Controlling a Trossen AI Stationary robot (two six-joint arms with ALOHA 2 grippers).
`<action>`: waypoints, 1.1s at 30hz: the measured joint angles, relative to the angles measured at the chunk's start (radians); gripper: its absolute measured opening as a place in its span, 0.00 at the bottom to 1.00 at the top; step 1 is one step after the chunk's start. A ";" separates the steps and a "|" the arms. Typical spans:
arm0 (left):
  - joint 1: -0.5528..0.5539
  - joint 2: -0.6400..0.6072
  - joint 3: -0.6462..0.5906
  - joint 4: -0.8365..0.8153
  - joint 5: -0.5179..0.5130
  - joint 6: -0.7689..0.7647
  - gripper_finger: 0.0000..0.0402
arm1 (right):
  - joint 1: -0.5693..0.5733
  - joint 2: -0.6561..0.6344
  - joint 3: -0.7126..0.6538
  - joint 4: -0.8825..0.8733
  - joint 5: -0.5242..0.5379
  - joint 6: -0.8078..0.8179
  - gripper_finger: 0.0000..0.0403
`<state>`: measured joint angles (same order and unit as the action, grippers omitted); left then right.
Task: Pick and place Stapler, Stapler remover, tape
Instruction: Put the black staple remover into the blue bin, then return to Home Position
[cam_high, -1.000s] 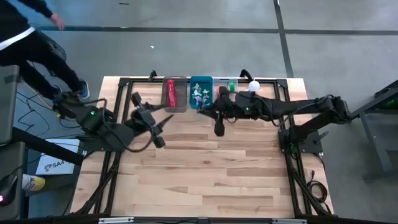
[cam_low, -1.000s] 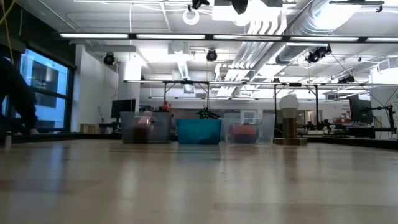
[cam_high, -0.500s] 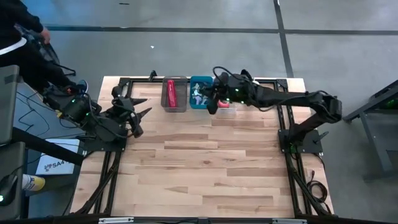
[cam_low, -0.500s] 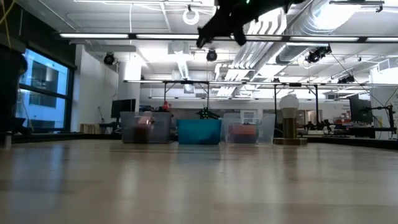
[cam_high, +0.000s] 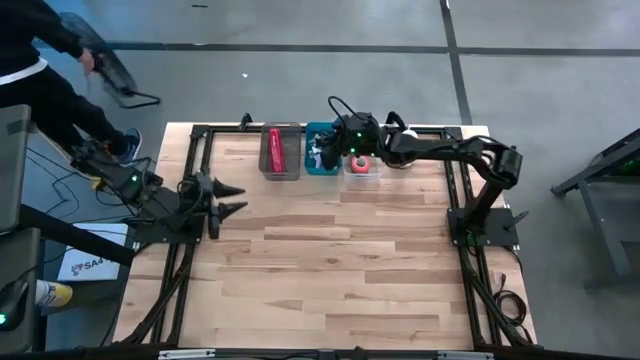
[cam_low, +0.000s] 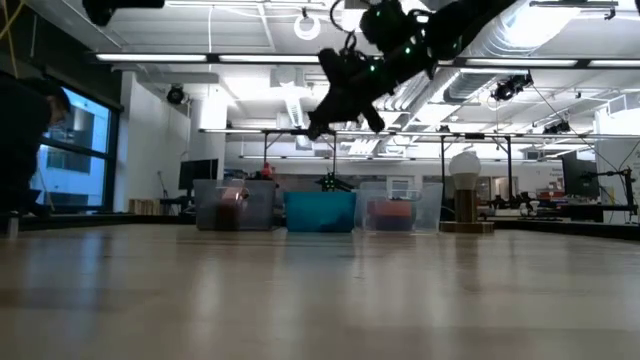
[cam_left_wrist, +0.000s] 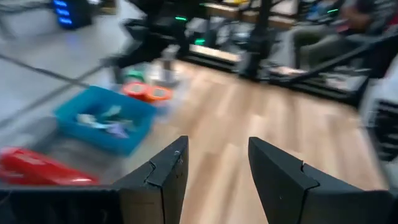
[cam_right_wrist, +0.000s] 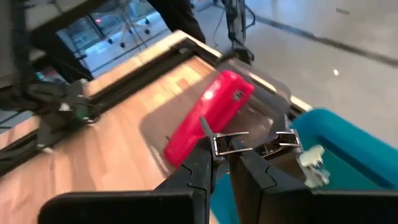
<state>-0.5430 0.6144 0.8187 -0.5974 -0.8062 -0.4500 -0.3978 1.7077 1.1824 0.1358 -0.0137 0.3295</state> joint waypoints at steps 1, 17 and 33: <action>0.000 -0.023 -0.038 0.046 0.027 0.003 0.41 | -0.011 0.011 0.000 -0.001 -0.004 0.010 0.07; 0.000 -0.242 -0.459 0.563 0.247 -0.086 0.41 | -0.091 0.187 0.000 -0.018 -0.091 0.157 0.10; 0.000 -0.262 -0.587 0.738 0.247 -0.135 0.41 | -0.091 0.193 0.000 -0.049 -0.148 0.236 0.31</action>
<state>-0.5426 0.3522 0.2314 0.1410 -0.5594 -0.5849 -0.4892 1.9003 1.1824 0.0864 -0.1614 0.5659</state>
